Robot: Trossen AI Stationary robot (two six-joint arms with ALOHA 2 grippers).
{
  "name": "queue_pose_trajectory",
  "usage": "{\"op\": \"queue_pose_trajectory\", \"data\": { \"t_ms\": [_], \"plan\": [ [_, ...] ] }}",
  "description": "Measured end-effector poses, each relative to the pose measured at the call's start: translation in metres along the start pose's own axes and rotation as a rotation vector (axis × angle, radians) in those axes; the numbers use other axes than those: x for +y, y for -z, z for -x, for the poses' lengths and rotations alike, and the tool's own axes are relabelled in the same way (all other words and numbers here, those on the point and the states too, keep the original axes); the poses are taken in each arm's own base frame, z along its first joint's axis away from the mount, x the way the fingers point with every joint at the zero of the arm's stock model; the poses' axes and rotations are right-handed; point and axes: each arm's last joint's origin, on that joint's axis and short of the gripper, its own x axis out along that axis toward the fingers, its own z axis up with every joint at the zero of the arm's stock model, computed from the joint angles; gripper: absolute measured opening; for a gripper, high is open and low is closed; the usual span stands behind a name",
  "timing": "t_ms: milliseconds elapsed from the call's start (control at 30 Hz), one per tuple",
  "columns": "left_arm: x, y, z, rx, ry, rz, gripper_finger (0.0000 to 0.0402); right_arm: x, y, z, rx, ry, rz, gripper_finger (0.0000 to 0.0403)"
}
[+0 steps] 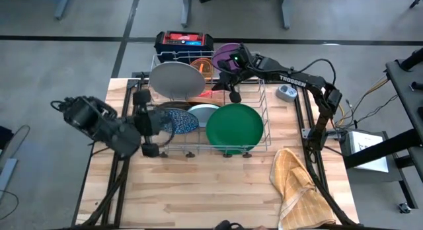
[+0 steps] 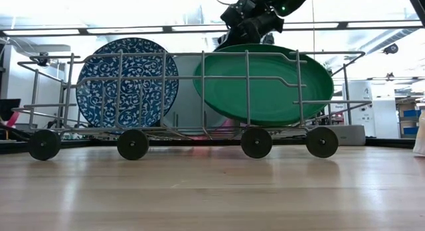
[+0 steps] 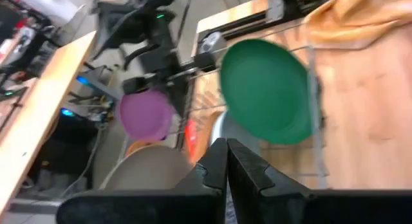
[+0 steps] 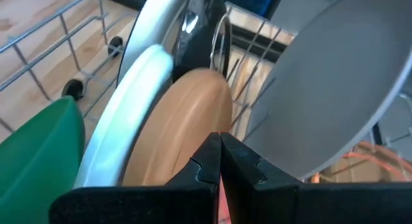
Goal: Sort dishes
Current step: Adjust the plates in the dish rack
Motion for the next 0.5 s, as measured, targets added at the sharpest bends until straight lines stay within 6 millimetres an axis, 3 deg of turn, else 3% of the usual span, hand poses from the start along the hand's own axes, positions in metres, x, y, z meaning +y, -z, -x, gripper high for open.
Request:
{"op": "queue_pose_trajectory", "data": {
  "t_ms": [267, 500],
  "plan": [
    [0.026, 0.024, -0.003, 0.014, -0.066, -0.052, 0.0000, -0.006, -0.006, 0.005, 0.000, 0.062, 0.019, 0.0000],
    [0.035, 0.061, -0.011, -0.025, -0.024, 0.016, 0.0000, -0.012, -0.019, 0.020, 0.111, 0.186, -0.038, 0.0000]
  ]
}}
